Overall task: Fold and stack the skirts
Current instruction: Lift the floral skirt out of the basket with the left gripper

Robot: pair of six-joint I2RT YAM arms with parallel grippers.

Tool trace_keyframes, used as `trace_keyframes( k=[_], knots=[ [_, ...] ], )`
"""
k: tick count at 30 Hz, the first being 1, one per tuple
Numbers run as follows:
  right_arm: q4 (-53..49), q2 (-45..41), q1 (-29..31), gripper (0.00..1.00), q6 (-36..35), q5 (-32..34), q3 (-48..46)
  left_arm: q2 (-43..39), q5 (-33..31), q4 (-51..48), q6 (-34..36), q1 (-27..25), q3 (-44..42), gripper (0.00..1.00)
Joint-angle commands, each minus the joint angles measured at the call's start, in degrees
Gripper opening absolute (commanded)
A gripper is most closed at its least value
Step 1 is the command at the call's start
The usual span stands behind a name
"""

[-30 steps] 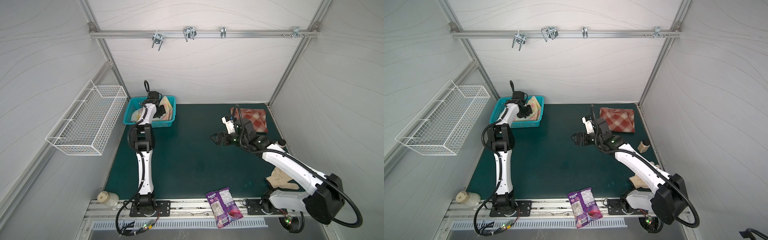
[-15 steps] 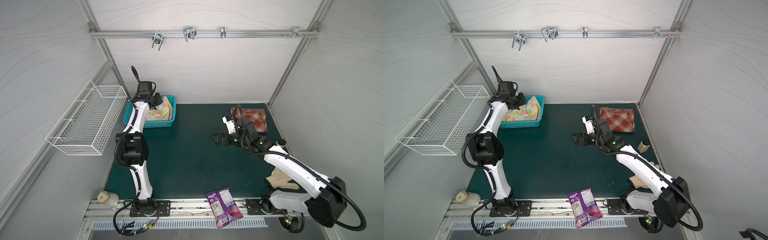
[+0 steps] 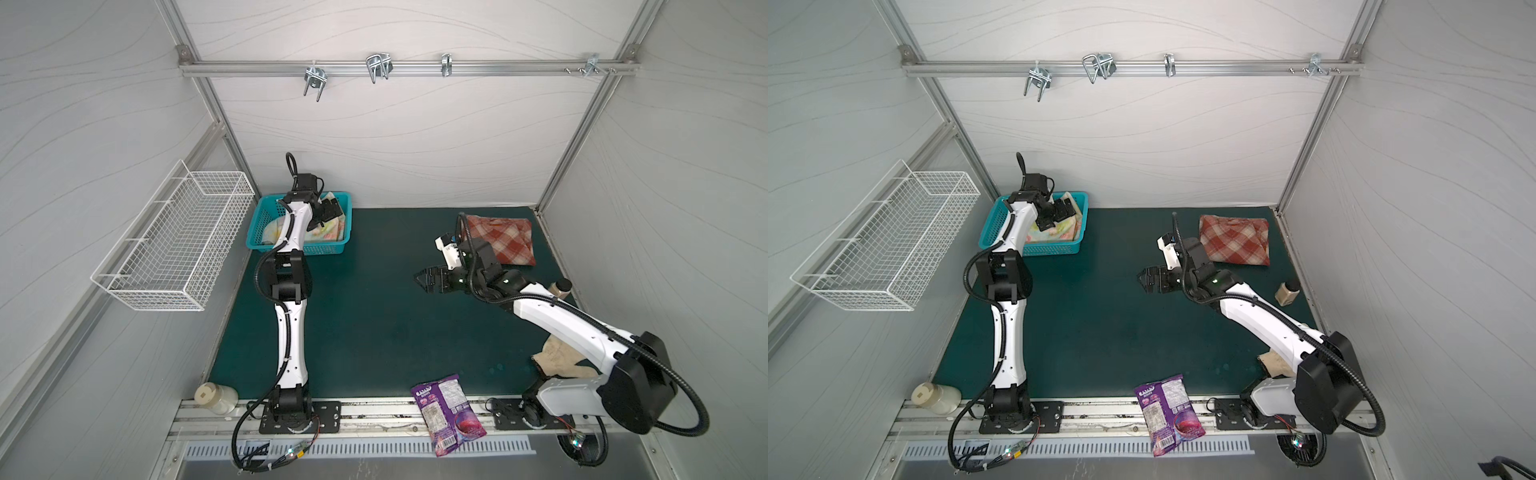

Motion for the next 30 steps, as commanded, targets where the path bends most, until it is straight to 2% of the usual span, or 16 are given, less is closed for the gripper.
trace_keyframes(
  k=[1,6,11,15,20,21,23,25,26,27,29,30],
  knots=[
    [2.0,1.8,0.3,0.99,-0.5,-1.2,1.5,2.8,-0.7,-6.4,0.8,-0.9,4.6,0.99],
    [2.6,3.6,0.3,0.99,-0.3,-2.4,1.6,5.2,-6.5,-8.5,2.8,-2.3,6.1,0.99],
    [4.0,3.9,0.3,0.99,0.6,-3.1,1.1,6.8,-15.3,-11.6,7.0,-4.6,7.6,0.98],
    [4.4,3.6,0.3,0.99,1.0,-3.7,0.5,7.8,-19.4,-12.9,8.9,-5.9,7.0,0.92],
    [4.4,2.1,0.3,0.99,1.2,-3.6,-0.4,8.6,-21.4,-13.0,10.4,-6.7,5.2,0.73],
    [4.3,1.9,0.3,0.99,1.1,-3.4,-0.5,8.6,-21.3,-13.0,10.5,-6.7,4.9,0.65],
    [4.1,1.3,0.3,0.99,1.1,-3.1,-0.8,8.6,-21.4,-13.0,10.6,-6.7,4.3,0.37],
    [4.1,0.9,0.3,0.99,1.1,-3.0,-1.2,8.0,-21.6,-12.6,10.6,-6.7,3.4,0.23],
    [4.1,0.8,0.3,0.99,1.3,-3.0,-1.3,7.5,-21.6,-12.4,10.5,-6.7,2.8,0.19],
    [4.2,0.7,0.3,0.99,1.4,-3.0,-1.4,6.8,-21.6,-12.0,10.4,-6.6,2.1,0.08],
    [4.4,0.5,0.3,0.99,1.7,-3.0,-1.6,5.0,-21.4,-11.2,10.0,-6.5,0.7,0.00],
    [4.4,0.2,0.3,0.99,1.8,-3.0,-1.6,3.9,-20.8,-10.6,9.7,-6.3,-0.2,0.00]
  ],
)
